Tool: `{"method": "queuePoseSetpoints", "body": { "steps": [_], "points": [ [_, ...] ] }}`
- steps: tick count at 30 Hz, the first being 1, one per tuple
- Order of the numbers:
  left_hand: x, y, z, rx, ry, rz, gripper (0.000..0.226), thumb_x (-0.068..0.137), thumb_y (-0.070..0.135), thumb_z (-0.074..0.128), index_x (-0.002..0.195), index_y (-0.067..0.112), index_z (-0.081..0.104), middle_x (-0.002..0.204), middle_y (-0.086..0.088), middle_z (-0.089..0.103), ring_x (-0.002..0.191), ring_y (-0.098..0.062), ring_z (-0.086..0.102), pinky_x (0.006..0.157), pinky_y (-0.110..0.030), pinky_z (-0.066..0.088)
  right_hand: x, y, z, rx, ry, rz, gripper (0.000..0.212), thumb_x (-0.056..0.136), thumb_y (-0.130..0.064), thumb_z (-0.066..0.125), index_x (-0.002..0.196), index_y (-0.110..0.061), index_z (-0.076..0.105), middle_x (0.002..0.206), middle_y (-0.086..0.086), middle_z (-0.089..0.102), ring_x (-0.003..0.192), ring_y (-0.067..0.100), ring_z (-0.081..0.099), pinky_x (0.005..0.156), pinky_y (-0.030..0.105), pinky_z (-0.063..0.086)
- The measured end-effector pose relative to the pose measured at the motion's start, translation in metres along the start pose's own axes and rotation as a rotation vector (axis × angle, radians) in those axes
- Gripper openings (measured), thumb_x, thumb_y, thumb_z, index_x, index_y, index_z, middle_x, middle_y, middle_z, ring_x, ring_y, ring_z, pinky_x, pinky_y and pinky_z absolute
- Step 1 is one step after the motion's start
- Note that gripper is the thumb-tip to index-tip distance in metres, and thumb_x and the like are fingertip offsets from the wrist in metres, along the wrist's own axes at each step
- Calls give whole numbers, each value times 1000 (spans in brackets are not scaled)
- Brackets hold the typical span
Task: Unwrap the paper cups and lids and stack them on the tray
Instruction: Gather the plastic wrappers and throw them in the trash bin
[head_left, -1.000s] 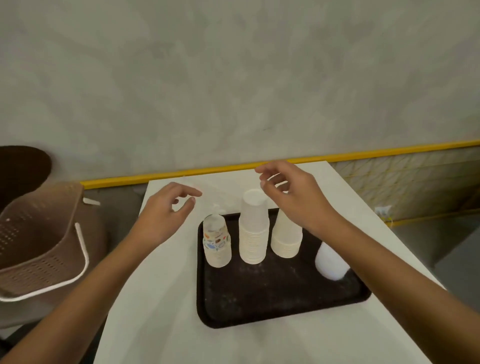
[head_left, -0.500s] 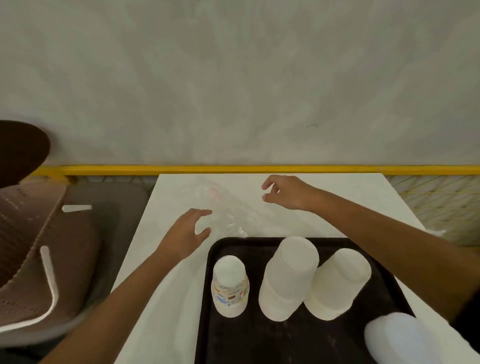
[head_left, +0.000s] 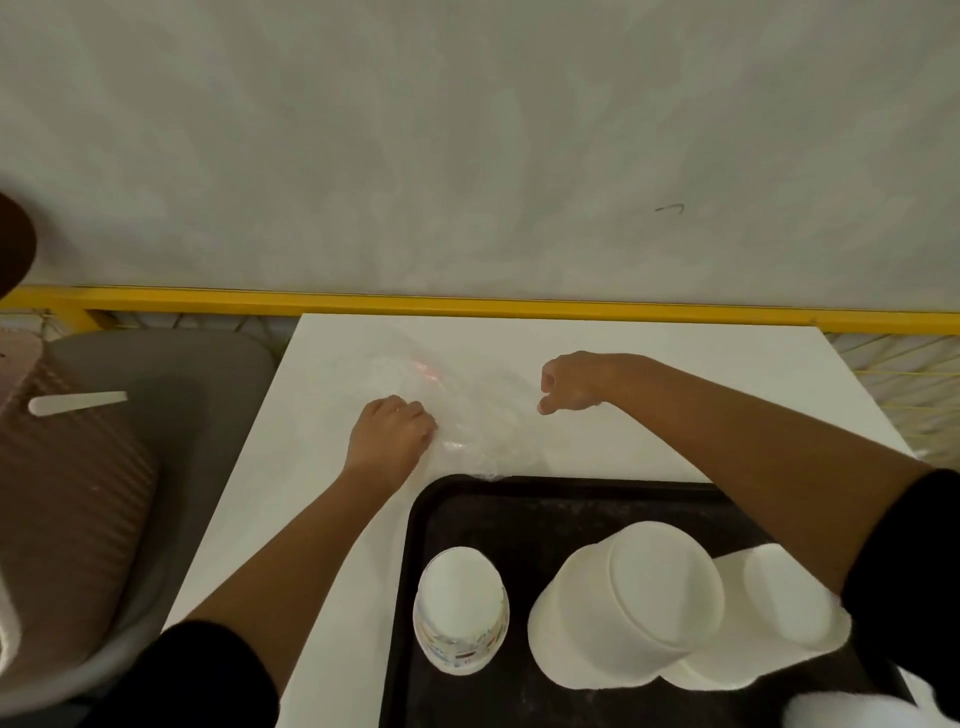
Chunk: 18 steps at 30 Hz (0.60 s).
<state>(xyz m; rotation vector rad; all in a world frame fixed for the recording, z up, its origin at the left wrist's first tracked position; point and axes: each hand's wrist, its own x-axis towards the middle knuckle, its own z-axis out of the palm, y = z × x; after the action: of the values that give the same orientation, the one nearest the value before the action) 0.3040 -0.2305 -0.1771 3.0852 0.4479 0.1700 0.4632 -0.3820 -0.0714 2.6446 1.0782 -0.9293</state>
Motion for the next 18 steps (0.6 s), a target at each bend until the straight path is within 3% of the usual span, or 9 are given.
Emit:
{"method": "queuePoseSetpoints", "body": {
  "steps": [3,6,9,13,14,16,18],
  "points": [
    [0,1,-12,-142,135,-48,14,88,11,59,92,7,72,93,-10,71,86,-33,64,77,-38,46,-13,1,-11,17,57,-9,44,95,-31,48,127,0,50,130,16,53,114,28,53,93,33,41],
    [-3,7,-42,-259,207,-78,19,93,14,52,100,7,68,103,-9,69,92,-31,62,78,-36,45,-33,3,-23,61,121,-25,48,93,-26,53,135,-6,41,133,10,50,120,28,49,95,31,40],
    [-12,11,-80,-424,233,-166,26,97,24,44,111,11,61,114,-5,65,104,-25,58,85,-31,42,-58,5,-36,107,161,-24,66,87,-15,59,143,-15,25,137,9,46,120,27,47,94,32,40],
    [-28,15,-134,-616,289,-189,26,98,28,41,106,10,57,106,-6,67,93,-30,61,79,-35,45,-102,4,-48,229,206,-75,89,81,-11,67,148,-20,9,143,10,37,125,28,43,103,34,37],
    [-33,18,-149,-671,305,-169,24,98,27,41,104,9,56,102,-6,67,90,-29,61,77,-30,46,-114,3,-50,319,230,-108,91,80,-10,68,148,-20,9,144,9,36,126,26,43,102,31,36],
    [-44,28,-179,-776,310,-140,18,99,22,40,99,10,54,97,0,63,84,-16,58,62,-6,43,-137,-1,-50,588,279,-170,92,79,-8,70,148,-20,10,142,7,36,121,22,45,96,27,37],
    [-56,37,-205,-837,327,-136,15,99,21,38,92,15,49,91,6,60,77,-2,55,58,2,36,-156,-6,-49,845,318,-218,94,78,-7,72,147,-21,11,140,4,39,115,17,47,95,28,41]
  ]
}}
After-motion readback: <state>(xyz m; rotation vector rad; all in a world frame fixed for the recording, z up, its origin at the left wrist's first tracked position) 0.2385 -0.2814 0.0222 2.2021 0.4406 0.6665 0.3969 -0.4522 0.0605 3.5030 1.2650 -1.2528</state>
